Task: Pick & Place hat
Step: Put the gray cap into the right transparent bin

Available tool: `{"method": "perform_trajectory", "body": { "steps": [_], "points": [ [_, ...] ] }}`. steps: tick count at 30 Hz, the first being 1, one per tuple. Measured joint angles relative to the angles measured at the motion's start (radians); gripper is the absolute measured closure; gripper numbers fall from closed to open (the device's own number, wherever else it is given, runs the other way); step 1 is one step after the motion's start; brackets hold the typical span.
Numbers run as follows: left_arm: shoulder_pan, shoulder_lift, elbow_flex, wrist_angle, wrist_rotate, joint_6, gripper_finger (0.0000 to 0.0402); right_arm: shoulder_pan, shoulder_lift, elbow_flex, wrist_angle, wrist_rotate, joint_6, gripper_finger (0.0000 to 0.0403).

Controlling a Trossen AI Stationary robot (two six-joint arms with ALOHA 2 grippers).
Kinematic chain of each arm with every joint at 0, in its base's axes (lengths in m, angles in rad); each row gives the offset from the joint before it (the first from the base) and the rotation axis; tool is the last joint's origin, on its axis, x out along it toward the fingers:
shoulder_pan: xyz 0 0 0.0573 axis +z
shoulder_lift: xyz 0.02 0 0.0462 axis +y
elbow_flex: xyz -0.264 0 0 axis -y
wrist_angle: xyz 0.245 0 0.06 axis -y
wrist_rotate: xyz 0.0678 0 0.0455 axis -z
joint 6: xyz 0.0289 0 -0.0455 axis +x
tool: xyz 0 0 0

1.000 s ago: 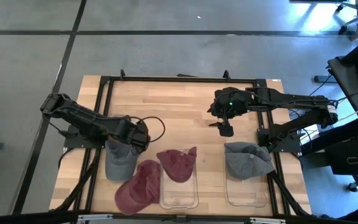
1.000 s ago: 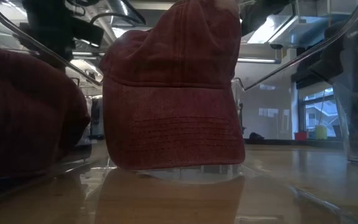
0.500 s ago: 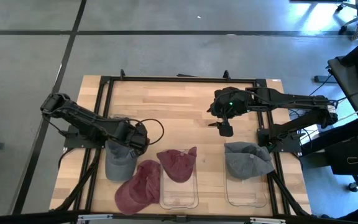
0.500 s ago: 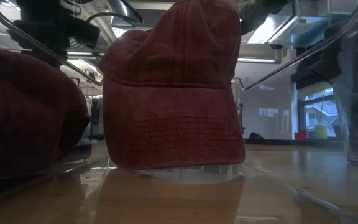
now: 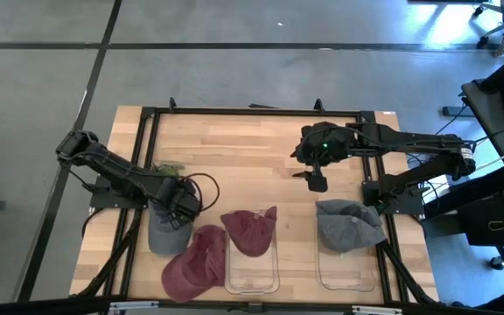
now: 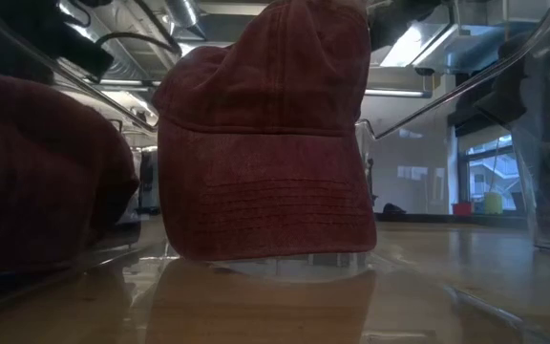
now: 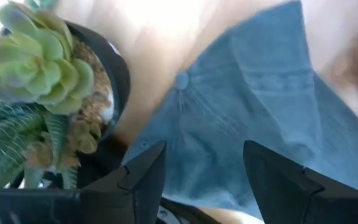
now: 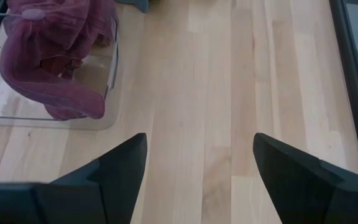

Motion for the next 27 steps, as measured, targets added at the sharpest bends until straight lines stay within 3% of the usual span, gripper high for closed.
{"method": "perform_trajectory", "body": {
  "steps": [6, 14, 27],
  "points": [
    [0.001, -0.009, -0.064, 0.051, -0.059, 0.052, 0.0195, 0.0, 0.0, 0.0, 0.018, 0.0, -0.016, 0.0111],
    [0.055, -0.024, -0.255, 0.348, -0.003, 0.244, 0.0207, 0.0, 0.0, 0.0, 0.109, 0.015, -0.029, 0.0111],
    [0.112, -0.028, -0.388, 0.444, -0.019, 0.383, 0.022, 0.0, 0.0, 0.0, 0.125, 0.017, -0.023, 0.0111]
  ]
}}
